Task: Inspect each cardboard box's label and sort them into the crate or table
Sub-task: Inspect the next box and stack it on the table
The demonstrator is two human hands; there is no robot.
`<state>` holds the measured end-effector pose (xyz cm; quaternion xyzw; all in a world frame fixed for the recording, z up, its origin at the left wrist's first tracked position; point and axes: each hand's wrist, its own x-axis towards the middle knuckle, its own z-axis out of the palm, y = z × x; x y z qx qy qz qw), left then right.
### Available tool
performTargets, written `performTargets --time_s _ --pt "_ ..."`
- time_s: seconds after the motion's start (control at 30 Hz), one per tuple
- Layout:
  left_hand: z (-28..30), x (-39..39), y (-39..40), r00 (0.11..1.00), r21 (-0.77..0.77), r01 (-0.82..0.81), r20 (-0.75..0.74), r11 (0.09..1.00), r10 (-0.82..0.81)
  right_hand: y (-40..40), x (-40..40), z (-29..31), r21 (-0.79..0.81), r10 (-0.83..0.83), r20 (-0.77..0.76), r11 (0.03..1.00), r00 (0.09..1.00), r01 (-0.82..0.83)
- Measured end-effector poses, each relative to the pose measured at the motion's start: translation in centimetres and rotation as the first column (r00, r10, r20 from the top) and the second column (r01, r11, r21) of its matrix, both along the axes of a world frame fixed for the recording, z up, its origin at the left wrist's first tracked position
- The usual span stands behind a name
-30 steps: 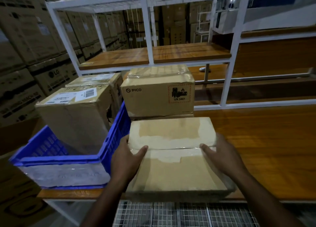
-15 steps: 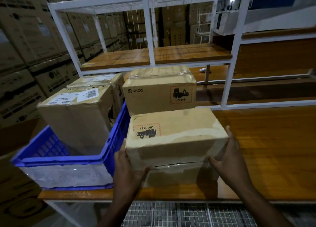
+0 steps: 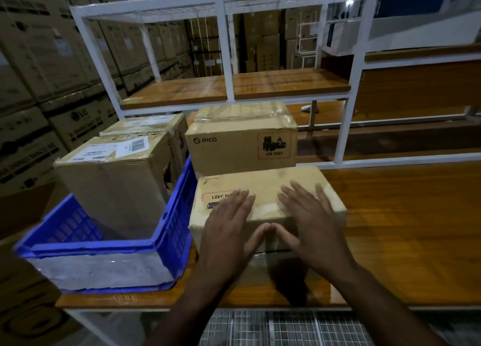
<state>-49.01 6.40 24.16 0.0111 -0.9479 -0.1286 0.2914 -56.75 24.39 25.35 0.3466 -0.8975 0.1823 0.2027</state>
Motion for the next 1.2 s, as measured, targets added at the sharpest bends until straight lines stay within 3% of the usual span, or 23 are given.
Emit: performTargets --time_s 0.13,0.43,0.57,0.83,1.2 --pt "-0.7 0.0 0.1 0.996 -0.088 -0.04 0.077 0.995 0.047 -0.4 0.2 -0.4 0.025 -0.008 0.039 1.0 0.999 0.007" --pt "0.9 -0.3 0.0 0.997 -0.064 -0.033 0.066 0.997 0.037 -0.4 0.1 1.4 0.029 -0.016 0.15 1.0 0.989 0.012" --pt "2.8 -1.8 -1.1 0.984 -0.103 0.021 0.177 0.995 -0.003 -0.6 -1.5 2.2 0.076 -0.015 0.225 0.997 0.974 -0.003" --pt "2.5 -2.7 -1.5 0.972 -0.126 0.015 0.236 0.992 0.015 -1.8 -1.7 2.5 0.121 -0.102 0.211 0.99 0.972 0.078" --pt "2.5 -4.1 -2.4 0.958 -0.124 0.031 0.288 0.992 0.006 -3.4 -2.7 2.8 0.234 -0.055 0.211 0.972 0.976 0.004"
